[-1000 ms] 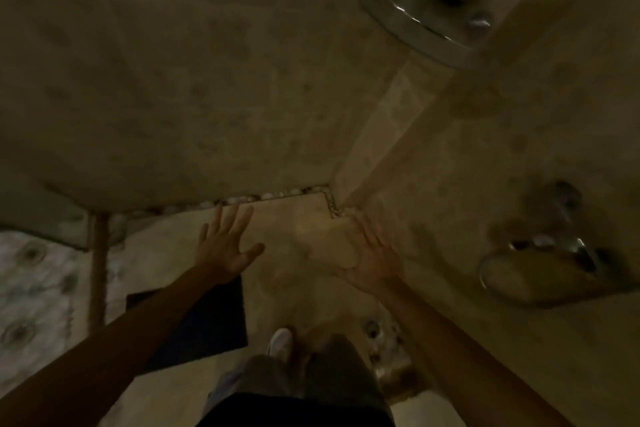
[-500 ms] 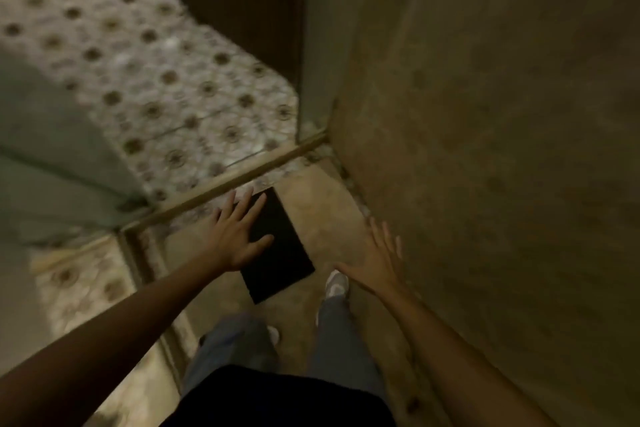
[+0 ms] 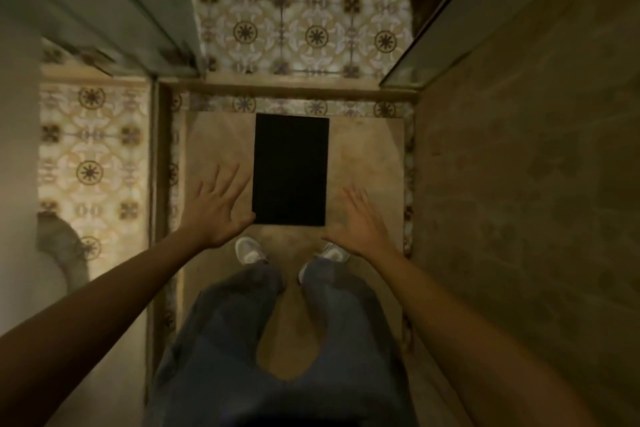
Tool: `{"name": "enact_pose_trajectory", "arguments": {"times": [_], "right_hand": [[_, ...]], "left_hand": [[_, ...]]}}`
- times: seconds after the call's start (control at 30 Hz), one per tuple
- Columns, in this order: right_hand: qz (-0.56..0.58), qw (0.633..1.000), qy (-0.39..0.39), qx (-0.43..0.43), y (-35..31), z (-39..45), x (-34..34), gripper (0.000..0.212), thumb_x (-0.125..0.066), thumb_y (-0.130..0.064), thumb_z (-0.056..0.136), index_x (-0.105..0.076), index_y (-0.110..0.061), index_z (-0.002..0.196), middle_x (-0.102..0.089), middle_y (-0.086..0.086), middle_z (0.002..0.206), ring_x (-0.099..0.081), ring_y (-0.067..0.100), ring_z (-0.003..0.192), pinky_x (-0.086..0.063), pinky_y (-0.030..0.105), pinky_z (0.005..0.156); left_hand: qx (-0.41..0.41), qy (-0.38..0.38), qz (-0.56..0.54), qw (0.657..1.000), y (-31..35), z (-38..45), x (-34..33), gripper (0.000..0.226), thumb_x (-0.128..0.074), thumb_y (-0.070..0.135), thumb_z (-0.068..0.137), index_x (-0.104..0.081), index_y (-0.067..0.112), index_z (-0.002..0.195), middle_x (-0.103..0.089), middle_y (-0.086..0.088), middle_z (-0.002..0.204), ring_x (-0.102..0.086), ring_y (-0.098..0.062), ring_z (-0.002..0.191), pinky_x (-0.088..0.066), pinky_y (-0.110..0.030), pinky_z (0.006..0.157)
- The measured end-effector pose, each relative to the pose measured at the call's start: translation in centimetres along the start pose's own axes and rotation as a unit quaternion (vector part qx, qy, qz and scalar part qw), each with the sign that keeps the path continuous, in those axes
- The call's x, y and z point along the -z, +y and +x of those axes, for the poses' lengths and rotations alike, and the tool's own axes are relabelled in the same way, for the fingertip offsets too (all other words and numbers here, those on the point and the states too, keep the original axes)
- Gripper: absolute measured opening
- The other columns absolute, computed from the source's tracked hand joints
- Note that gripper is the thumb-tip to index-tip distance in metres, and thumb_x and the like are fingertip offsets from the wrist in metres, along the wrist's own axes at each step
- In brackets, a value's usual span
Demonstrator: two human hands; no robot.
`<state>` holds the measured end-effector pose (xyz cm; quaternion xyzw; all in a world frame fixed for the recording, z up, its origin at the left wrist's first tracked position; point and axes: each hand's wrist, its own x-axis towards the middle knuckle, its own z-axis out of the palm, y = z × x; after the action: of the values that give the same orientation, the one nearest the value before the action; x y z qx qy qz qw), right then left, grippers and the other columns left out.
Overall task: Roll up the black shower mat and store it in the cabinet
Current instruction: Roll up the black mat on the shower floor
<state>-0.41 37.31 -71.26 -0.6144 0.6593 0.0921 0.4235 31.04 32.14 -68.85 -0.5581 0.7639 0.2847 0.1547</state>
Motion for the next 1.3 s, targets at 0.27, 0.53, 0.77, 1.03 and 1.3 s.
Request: {"name": "enact_pose_trajectory", "arguments": {"times": [0.27,0.53,0.77,1.03,1.3], "right_hand": [[-0.091,0.987,-0.053,0.125,5.1,14.9,-11.5,0.120,-0.078,-0.059,0.078,0.000,-0.019,0.160,0.003,0.004,0.169,0.003,0.024,0.155,-0.014,0.049,0.126],[-0.234,0.927,-0.100,0.274,12.1,30.6,-20.8,0.122,-0.069,-0.069,0.079,0.008,-0.019,0.160,0.008,0.004,0.169,0.006,0.023,0.155,-0.007,0.043,0.123],[-0.249,0.913,-0.071,0.316,16.3,38.0,-25.4,0.126,-0.060,-0.082,0.075,0.010,-0.019,0.159,0.013,0.002,0.168,0.012,0.019,0.154,0.004,0.043,0.122],[-0.252,0.910,-0.009,0.330,20.4,36.6,-33.2,0.115,-0.063,-0.078,0.076,-0.011,-0.020,0.160,0.001,0.011,0.169,-0.003,0.029,0.154,-0.011,0.045,0.123],[-0.219,0.876,0.077,0.422,22.6,33.7,-36.2,0.044,-0.061,-0.035,0.096,-0.063,-0.008,0.131,-0.063,0.017,0.121,-0.061,0.030,0.098,-0.055,0.043,0.073]], "left_hand": [[-0.039,-0.032,0.041,0.998,-6.8,12.6,-14.1,0.088,-0.046,0.063,0.087,0.003,0.032,0.154,0.002,0.000,0.165,0.006,-0.031,0.150,-0.014,-0.058,0.118],[-0.263,-0.087,0.155,0.948,-10.3,27.2,-28.8,0.099,-0.051,0.063,0.082,0.014,0.037,0.152,0.015,0.004,0.163,0.020,-0.027,0.146,-0.006,-0.052,0.118],[-0.345,-0.072,0.172,0.920,-12.5,33.2,-35.7,0.101,-0.054,0.064,0.081,0.015,0.040,0.151,0.020,0.007,0.162,0.019,-0.025,0.149,-0.004,-0.051,0.119],[-0.364,-0.036,0.196,0.910,-14.0,31.4,-44.7,0.104,-0.048,0.075,0.076,0.008,0.035,0.153,0.013,-0.013,0.163,0.008,-0.036,0.150,-0.009,-0.056,0.120],[-0.378,0.053,0.158,0.911,-14.1,27.4,-46.5,0.058,-0.057,0.046,0.087,-0.054,0.011,0.132,-0.058,-0.014,0.117,-0.057,-0.029,0.098,-0.049,-0.041,0.077]]}}
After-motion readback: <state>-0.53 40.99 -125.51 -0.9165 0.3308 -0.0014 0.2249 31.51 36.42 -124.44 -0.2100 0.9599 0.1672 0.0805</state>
